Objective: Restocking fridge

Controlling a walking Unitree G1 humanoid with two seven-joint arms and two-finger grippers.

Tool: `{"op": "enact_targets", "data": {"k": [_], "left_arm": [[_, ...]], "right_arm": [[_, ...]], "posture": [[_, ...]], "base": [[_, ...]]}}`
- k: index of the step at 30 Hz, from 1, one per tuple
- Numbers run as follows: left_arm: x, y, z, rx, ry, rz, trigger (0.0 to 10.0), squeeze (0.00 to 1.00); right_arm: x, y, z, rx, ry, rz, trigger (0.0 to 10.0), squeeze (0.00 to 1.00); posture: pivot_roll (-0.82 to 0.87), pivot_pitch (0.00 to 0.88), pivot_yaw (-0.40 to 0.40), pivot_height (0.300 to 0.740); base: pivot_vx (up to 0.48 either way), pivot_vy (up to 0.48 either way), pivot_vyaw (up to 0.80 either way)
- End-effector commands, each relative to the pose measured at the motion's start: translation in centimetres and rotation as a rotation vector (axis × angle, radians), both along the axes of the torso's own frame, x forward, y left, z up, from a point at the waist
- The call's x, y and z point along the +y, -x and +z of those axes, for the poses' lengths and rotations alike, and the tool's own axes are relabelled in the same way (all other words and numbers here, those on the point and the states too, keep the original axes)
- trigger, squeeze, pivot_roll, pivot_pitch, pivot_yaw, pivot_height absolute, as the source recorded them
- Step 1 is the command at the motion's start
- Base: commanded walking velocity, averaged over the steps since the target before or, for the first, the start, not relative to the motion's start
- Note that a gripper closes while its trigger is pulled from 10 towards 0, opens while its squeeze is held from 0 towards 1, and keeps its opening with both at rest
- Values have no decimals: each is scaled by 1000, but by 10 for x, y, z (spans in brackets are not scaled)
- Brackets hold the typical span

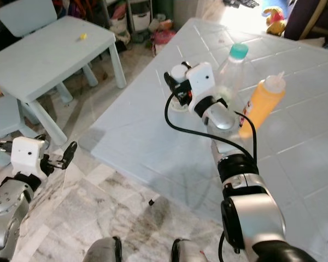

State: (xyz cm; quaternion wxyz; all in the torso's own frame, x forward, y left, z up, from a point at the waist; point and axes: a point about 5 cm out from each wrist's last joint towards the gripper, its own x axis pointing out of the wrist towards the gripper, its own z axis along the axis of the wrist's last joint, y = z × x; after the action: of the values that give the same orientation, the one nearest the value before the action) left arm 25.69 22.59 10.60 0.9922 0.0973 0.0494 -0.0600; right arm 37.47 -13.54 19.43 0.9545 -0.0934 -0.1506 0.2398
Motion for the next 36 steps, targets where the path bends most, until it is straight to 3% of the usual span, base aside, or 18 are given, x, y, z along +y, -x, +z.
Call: {"op": "enact_targets", "data": {"k": [1, 6, 7, 9, 10, 14, 21, 26, 36], "left_arm": [[0, -1, -1, 1, -7, 19, 10000, 0], [-3, -4, -3, -13, 10, 37, 10000, 0], [-4, -5, -7, -11, 20, 52, 10000, 0], [-4, -5, -7, -11, 20, 52, 10000, 0], [-6, -10, -11, -22, 29, 72, 10000, 0], [-9, -15, -11, -38, 34, 87, 10000, 0], [-16, -19, -16, -32, 54, 74, 10000, 0], [-19, -17, -25, -16, 78, 93, 10000, 0], [-19, -16, -31, -20, 78, 97, 10000, 0]], "right_arm": [[7, 7, -2, 16, -50, 20, 0, 0], [14, 26, -13, 56, -146, 13, 0, 0], [14, 33, -21, 79, -173, 0, 1843, 0], [14, 33, -21, 79, -173, 0, 1843, 0], [12, 50, -34, 107, -242, -33, 10000, 0], [8, 64, -43, 117, -223, -61, 10000, 0], [4, 82, -45, 115, -238, -48, 10000, 0], [0, 86, -43, 116, -204, -60, 10000, 0], [-10, 92, -49, 133, -190, -97, 10000, 0]], "posture": [[132, 66, 10, 740], [101, 41, -15, 740], [84, 17, -21, 740], [84, 17, -21, 740], [61, 0, -23, 740], [50, 0, -23, 740], [23, 0, -14, 740], [17, 0, -20, 740], [24, 0, -22, 740]], "base": [[0, 0, 0], [0, 0, 0], [0, 0, 0], [0, 0, 0], [0, 0, 0], [0, 0, 0], [0, 0, 798], [0, 0, 794], [0, 341, 788]]}}
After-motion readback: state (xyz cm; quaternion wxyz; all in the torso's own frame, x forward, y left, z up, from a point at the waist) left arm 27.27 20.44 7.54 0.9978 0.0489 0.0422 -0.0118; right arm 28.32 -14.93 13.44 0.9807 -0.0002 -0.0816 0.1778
